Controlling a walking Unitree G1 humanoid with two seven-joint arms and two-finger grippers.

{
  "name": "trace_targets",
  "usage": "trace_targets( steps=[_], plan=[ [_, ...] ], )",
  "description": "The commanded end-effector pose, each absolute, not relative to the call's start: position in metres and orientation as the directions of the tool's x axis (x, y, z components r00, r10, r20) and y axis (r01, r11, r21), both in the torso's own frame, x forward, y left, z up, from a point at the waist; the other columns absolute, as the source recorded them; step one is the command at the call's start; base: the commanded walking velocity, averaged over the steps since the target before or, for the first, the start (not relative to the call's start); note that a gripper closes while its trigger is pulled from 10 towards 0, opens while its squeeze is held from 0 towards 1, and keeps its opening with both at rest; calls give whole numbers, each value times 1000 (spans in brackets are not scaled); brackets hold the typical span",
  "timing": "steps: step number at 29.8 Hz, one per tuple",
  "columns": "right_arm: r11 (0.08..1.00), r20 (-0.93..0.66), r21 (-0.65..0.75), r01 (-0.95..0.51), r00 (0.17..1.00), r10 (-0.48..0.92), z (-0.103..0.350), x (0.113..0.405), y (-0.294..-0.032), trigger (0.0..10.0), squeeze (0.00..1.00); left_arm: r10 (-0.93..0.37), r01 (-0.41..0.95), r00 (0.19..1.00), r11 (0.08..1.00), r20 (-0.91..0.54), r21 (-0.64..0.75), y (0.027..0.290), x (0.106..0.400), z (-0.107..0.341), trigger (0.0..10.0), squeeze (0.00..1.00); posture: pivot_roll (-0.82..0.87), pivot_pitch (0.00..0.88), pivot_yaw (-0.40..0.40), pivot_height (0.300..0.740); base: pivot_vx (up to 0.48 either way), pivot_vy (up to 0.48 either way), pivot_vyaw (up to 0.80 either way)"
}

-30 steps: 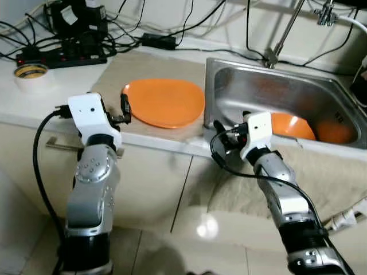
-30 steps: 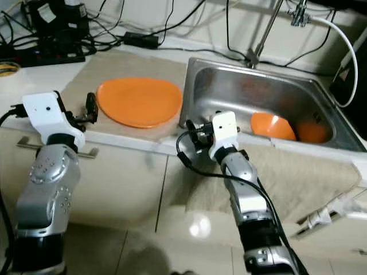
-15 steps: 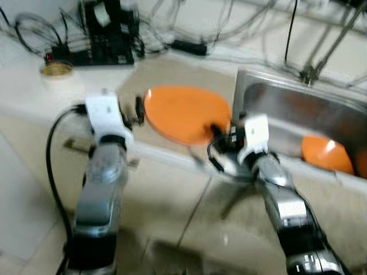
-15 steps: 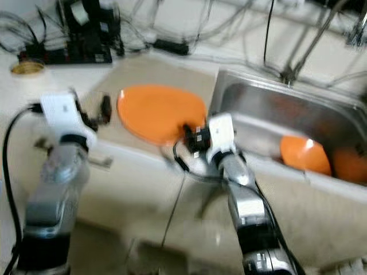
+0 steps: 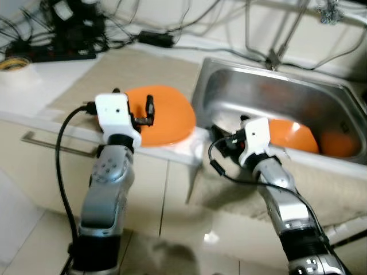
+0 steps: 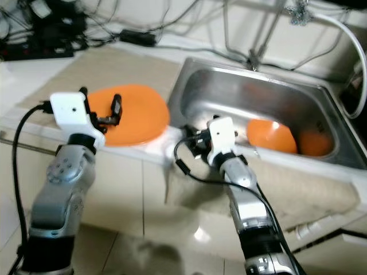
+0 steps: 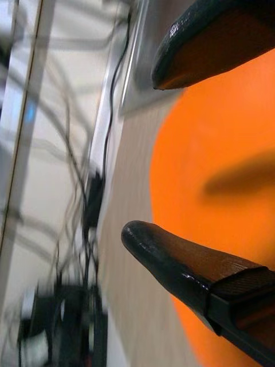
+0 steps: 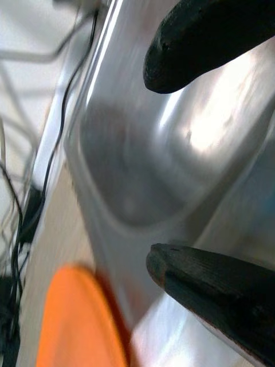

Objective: Kitchen organization

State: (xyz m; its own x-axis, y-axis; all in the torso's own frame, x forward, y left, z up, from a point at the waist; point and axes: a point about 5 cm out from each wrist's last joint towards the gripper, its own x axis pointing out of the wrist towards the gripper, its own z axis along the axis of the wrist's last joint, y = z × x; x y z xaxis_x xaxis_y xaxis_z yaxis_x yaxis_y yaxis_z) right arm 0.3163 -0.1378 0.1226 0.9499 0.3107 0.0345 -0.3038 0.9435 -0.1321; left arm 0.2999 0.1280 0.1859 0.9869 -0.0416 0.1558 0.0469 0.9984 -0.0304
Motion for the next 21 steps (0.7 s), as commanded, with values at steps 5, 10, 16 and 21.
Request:
trace_targets(
  steps=[5, 10, 16, 21],
  plan=[
    [947, 26, -131, -294, 954, 300, 121, 316, -140, 10000, 0, -43, 46, 984, 999, 170, -12, 130, 303, 188, 10000, 0, 139, 1, -79, 728, 0, 0, -525],
    [945, 30, -151, -289, 954, 297, 122, 316, -139, 10000, 0, -42, 45, 986, 999, 162, -11, 130, 302, 185, 10000, 0, 145, 0, -87, 728, 0, 0, -335],
    [943, 30, -155, -294, 953, 302, 123, 317, -138, 10000, 0, -30, 32, 990, 999, 141, -12, 133, 304, 182, 10000, 0, 147, 1, -91, 728, 0, 0, 0],
    [942, 31, -155, -298, 952, 306, 124, 318, -138, 10000, 0, 22, -22, 992, 1000, 124, -6, 146, 311, 186, 10000, 0, 147, 6, -89, 728, 0, 0, 0]
  ],
)
